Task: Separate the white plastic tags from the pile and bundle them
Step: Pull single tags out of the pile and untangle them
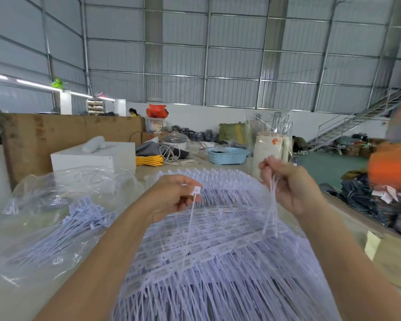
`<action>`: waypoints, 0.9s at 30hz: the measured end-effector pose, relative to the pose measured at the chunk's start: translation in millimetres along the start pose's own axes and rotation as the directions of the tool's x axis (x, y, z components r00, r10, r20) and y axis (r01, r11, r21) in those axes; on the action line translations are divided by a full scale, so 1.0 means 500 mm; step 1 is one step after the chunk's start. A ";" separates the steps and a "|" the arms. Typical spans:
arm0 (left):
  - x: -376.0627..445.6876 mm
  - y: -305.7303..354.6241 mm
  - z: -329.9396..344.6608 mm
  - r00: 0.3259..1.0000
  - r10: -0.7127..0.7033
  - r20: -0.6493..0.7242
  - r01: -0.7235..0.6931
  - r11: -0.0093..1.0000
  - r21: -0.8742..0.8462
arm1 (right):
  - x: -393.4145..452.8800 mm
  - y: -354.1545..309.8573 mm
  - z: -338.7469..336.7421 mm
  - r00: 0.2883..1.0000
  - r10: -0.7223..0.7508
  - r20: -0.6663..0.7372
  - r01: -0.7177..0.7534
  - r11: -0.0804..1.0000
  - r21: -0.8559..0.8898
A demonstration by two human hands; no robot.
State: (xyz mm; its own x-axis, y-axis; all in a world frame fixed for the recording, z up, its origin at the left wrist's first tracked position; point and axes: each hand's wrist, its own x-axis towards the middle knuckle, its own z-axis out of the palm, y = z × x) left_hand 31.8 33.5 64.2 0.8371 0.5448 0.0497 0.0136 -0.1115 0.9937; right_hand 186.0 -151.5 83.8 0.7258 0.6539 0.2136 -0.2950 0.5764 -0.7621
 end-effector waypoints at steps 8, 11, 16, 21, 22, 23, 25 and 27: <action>-0.010 -0.010 0.042 0.998 0.057 0.031 -0.060 0.992 0.107 | -0.026 0.142 0.072 0.975 0.168 0.148 -0.007 0.681 -0.732; -0.009 -0.010 0.052 0.999 0.046 0.014 -0.047 0.995 0.088 | -0.028 0.160 0.070 0.977 0.129 0.170 0.029 0.710 -0.703; 0.001 -0.009 0.060 0.999 0.031 0.021 -0.032 0.999 0.039 | -0.026 0.163 0.066 0.984 0.077 0.161 0.064 0.691 -0.720; 0.013 -0.020 0.067 0.998 0.018 0.062 -0.023 0.997 0.074 | -0.025 0.171 0.064 0.989 0.024 0.146 0.096 0.651 -0.753; 0.014 -0.020 0.066 0.999 0.008 0.053 -0.012 0.998 0.064 | -0.024 0.171 0.065 0.991 0.024 0.133 0.086 0.649 -0.756; 0.014 -0.018 0.066 0.999 0.000 0.039 -0.002 0.999 0.048 | -0.023 0.168 0.066 0.993 0.020 0.117 0.076 0.646 -0.760; 0.010 -0.013 0.062 1.000 0.000 0.025 0.000 1.000 0.000 | -0.017 0.159 0.068 0.997 -0.027 0.077 0.077 0.638 -0.766; -0.003 -0.005 0.063 0.999 0.007 0.045 -0.008 1.000 0.014 | -0.010 0.146 0.067 0.995 -0.098 0.021 0.080 0.651 -0.755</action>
State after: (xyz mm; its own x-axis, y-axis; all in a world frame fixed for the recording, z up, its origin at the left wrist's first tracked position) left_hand 47.6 6.7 58.7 0.8608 0.5063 0.0525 0.0147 -0.1277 0.9917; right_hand 140.1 -96.2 47.4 0.7378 0.6047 0.2998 0.3350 0.0575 -0.9404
